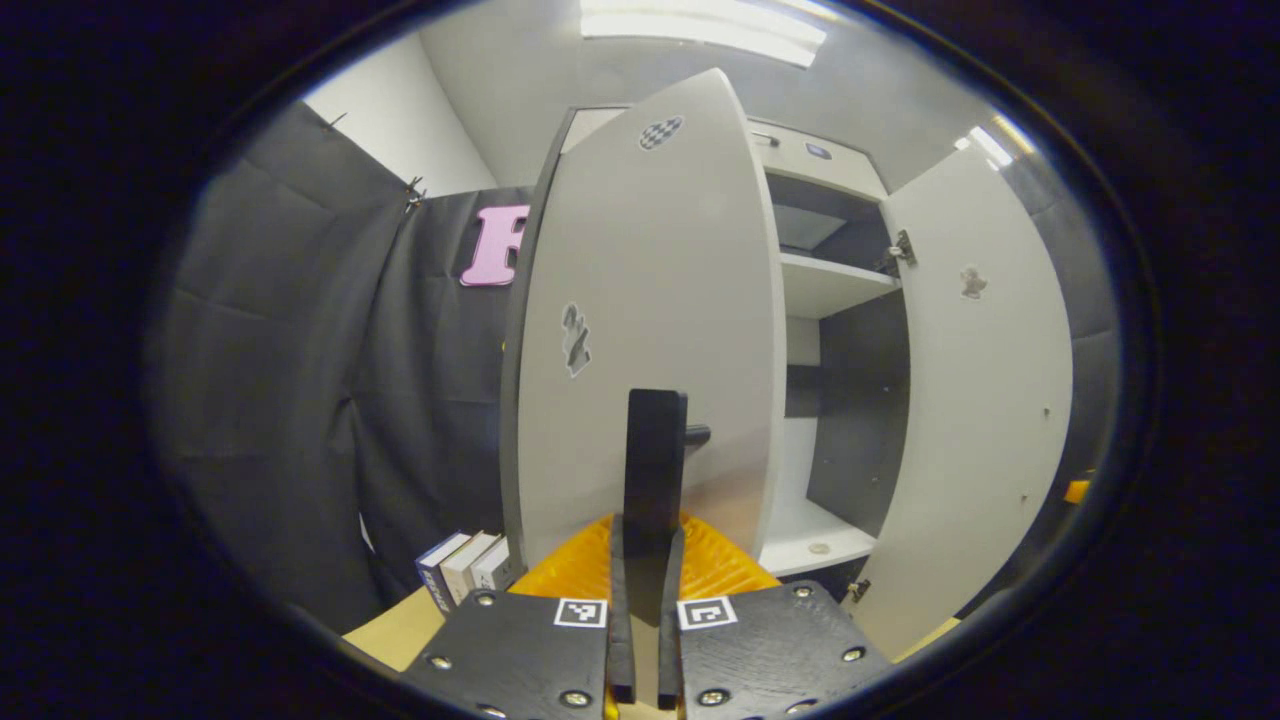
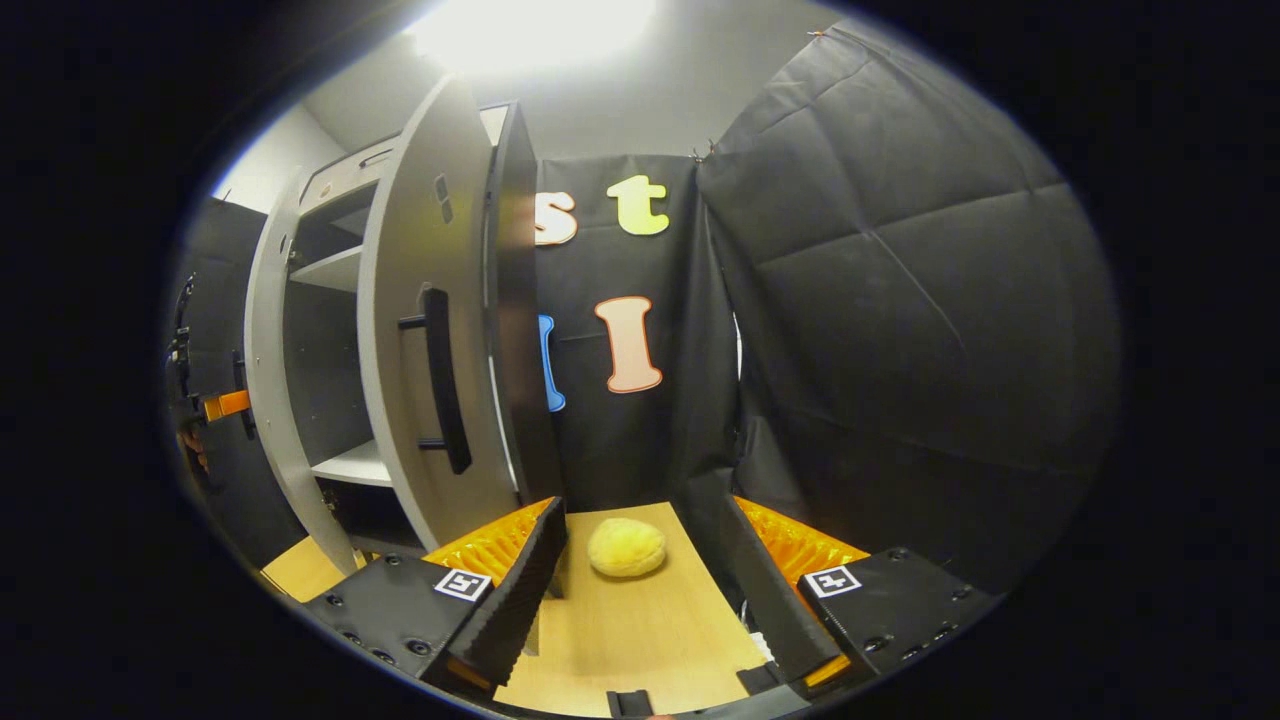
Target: Open the right door of the double-door shoe cabinet with the right hand, and open the left door with the left hand.
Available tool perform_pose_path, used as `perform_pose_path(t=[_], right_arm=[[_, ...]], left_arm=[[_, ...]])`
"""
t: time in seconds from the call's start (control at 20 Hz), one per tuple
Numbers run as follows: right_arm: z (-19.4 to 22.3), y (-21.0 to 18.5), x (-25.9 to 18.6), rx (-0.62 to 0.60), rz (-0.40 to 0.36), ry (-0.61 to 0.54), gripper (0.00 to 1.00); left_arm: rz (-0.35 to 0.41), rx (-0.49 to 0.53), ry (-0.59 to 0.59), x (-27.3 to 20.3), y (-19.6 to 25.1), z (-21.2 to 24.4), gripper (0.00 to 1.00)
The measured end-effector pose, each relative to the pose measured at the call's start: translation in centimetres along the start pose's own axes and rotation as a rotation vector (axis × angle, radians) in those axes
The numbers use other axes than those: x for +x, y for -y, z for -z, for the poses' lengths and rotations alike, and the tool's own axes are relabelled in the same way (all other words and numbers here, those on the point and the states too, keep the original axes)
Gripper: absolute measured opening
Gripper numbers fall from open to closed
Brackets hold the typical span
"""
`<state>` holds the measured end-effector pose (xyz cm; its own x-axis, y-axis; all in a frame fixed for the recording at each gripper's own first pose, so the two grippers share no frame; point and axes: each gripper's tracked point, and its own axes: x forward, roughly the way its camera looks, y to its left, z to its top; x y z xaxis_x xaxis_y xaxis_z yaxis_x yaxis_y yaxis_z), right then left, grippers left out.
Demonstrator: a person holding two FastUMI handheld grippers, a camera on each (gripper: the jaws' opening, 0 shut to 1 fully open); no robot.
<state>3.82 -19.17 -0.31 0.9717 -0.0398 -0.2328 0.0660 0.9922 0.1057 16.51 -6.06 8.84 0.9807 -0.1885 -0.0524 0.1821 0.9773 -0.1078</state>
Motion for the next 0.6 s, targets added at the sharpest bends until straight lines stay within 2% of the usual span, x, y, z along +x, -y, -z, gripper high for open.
perform_pose_path(t=[0.2, 0.6], right_arm=[[0.0, -2.8, -0.7, -0.017, -0.012, -0.003, 1.00], [0.5, -6.3, -2.4, -0.028, -0.027, -0.008, 0.98]], left_arm=[[0.015, -0.005, 0.005, -1.4, -2.1, -0.1, 0.13], [0.034, 0.000, -0.019, -2.9, -5.1, -0.6, 0.10]])
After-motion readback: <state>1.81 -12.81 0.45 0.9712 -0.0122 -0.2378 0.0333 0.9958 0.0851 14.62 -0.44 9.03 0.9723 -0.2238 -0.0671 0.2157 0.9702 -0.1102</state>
